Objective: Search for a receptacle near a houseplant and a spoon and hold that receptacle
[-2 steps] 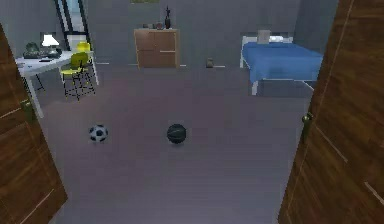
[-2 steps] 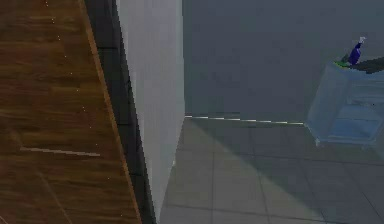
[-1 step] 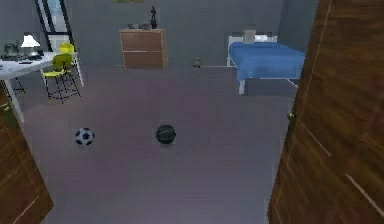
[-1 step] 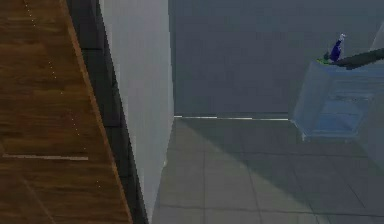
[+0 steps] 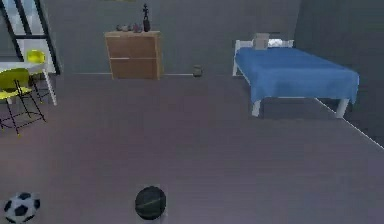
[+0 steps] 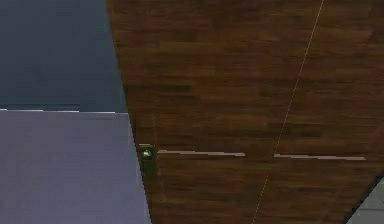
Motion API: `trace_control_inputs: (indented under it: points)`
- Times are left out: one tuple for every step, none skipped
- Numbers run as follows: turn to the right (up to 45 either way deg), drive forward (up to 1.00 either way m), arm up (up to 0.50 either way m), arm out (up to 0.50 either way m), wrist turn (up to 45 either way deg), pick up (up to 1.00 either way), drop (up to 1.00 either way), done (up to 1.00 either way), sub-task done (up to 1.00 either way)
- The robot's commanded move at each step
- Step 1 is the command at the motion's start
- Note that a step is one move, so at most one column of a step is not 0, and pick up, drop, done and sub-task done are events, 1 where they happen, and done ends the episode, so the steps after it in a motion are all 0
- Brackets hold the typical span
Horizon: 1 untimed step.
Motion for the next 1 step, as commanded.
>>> trace_control_inputs:
  points:
    - [0.0, 0.40, 0.00, 0.00, 0.0, 0.00, 0.00, 0.00, 0.00]
